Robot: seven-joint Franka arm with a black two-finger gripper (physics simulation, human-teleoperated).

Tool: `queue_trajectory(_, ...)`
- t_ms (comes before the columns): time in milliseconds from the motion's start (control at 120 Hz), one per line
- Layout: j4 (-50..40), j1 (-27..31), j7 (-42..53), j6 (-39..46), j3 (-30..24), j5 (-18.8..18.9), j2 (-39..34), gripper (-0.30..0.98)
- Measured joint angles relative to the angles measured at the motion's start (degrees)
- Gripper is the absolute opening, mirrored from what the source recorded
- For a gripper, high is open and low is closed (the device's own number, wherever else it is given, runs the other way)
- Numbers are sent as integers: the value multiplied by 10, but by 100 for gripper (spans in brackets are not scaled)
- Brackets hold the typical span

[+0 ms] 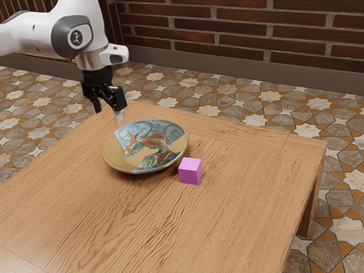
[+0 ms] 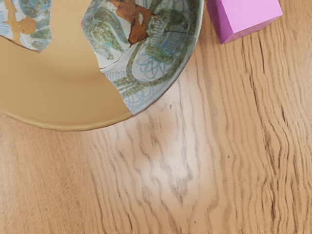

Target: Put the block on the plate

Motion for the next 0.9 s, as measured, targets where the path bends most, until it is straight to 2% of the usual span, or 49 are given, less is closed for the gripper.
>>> queue_trajectory(142,24,10,8,-10,-3,-4,23,69)
queue_trajectory(308,97,7,18,-14,-28,-5,123,69)
queue_trajectory(400,154,14,22,-14,-63,-4,193,69)
queue_trajectory(475,199,48,26,-12,-122,4,249,69)
queue_trajectory(575,251,93,41,2,-208,35,321,69)
queue_trajectory(675,277,129,62,19,-288,93,367,69)
queue_trajectory(900,309,131,128,71,-346,192,432,69)
